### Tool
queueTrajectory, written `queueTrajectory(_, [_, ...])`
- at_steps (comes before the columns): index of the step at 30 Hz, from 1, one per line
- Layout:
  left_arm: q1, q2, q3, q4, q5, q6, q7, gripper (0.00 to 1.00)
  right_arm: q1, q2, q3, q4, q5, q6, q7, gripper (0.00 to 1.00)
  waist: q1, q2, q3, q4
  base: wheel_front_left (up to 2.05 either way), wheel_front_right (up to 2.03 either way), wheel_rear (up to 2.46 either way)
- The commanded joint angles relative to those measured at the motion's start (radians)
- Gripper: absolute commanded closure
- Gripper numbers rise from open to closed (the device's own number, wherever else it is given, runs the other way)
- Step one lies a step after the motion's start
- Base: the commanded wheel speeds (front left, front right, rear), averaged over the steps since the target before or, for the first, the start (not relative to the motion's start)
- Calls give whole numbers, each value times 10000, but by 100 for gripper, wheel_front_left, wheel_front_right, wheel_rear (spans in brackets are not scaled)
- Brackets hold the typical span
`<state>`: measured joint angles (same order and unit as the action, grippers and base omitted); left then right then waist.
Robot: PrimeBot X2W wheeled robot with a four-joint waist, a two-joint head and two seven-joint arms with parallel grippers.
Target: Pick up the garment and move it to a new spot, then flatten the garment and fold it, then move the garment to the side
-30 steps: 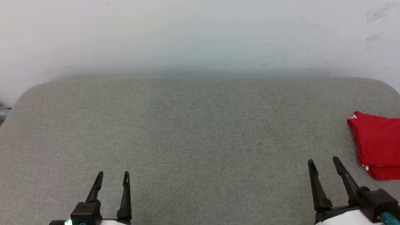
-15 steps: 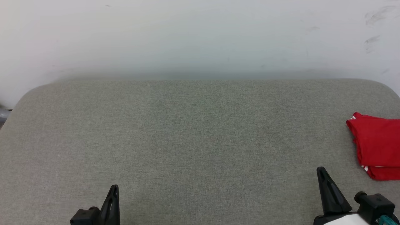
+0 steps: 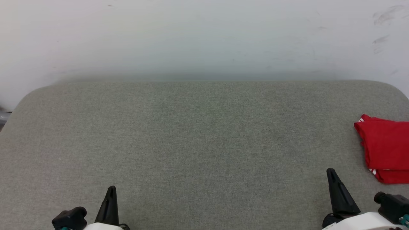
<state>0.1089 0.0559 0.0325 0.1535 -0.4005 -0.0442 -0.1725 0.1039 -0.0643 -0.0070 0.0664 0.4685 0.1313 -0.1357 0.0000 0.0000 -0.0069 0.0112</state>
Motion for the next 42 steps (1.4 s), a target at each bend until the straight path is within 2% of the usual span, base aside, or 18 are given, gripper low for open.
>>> queueTrajectory(1, [-314, 23, 37, -114, -316, -52, 48, 100, -290, -104, -4, -96, 337, -1, 23, 100, 0, 0, 0, -1, 0, 0, 0])
queueTrajectory(20, [-812, 5, 242, 142, -3395, -272, 777, 100, -790, -193, -87, 375, 3401, -3, 506, 100, 0, 0, 18, -21, 0, 0, 0])
queueTrajectory(42, [-1306, -14, 439, 392, -6273, -478, 1475, 100, -1232, -222, -237, 825, 6199, -4, 1018, 100, 0, 0, 39, -44, 0, 0, 0])
